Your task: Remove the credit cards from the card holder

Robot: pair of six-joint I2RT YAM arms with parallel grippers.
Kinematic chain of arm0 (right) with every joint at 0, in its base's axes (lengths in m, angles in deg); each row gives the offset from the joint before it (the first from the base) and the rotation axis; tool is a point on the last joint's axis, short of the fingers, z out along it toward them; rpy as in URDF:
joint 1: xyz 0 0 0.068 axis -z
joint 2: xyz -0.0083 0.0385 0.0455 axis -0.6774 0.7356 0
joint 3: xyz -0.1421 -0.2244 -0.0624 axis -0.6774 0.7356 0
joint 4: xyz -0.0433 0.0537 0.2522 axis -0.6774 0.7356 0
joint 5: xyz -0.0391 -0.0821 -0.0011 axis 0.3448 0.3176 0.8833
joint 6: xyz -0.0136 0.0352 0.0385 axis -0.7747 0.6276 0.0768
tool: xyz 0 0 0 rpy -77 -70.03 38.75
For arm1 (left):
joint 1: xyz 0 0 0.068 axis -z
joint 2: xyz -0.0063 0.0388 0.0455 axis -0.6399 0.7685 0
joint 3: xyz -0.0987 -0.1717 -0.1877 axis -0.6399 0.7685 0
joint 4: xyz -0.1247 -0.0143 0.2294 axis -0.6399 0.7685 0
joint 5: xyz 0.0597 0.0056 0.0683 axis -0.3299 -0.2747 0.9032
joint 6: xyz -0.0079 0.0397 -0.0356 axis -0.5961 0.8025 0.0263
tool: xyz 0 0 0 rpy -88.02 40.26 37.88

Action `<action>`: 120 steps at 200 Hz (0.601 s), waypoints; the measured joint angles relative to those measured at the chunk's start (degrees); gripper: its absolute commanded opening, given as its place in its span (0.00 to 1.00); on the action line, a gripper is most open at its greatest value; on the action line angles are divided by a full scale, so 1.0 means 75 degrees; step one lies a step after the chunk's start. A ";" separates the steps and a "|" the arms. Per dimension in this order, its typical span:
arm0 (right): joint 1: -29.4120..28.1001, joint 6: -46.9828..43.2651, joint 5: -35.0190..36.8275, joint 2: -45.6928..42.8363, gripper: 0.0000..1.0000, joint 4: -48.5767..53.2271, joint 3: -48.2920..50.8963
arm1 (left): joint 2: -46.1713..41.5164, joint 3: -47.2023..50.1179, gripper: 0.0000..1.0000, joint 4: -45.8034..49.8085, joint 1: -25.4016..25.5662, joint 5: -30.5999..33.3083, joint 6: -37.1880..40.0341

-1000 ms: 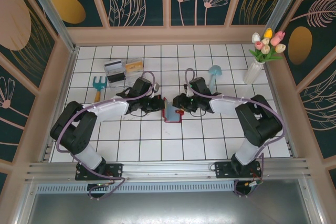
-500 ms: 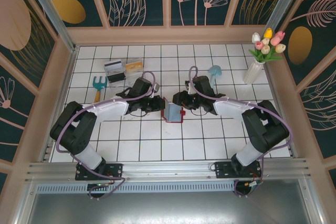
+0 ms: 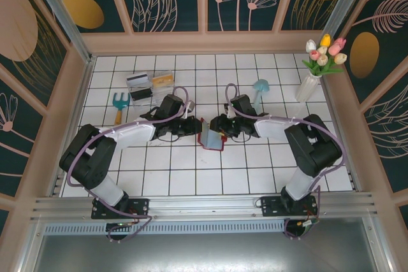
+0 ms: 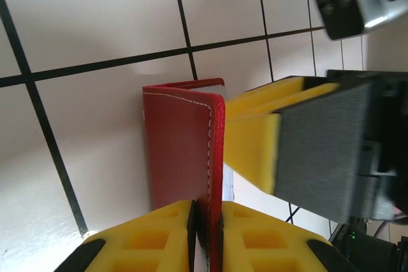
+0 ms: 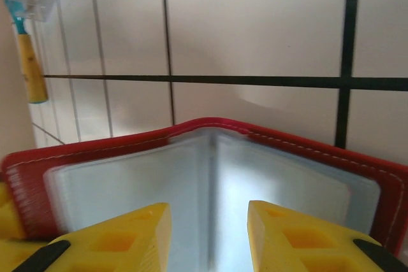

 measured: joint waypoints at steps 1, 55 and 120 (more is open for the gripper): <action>0.0000 0.0000 0.0000 0.0012 0.38 0.0009 -0.0003 | 0.0000 0.0000 0.18 -0.0003 0.0000 -0.0006 -0.0003; 0.0000 0.0003 0.0067 0.0338 0.37 0.0323 -0.0201 | 0.0000 0.0096 0.16 -0.0391 0.0000 -0.0294 -0.0140; 0.0000 0.0035 0.0274 0.0256 0.35 0.0373 -0.0169 | 0.0000 0.0125 0.11 -0.0326 0.0000 -0.0207 -0.0134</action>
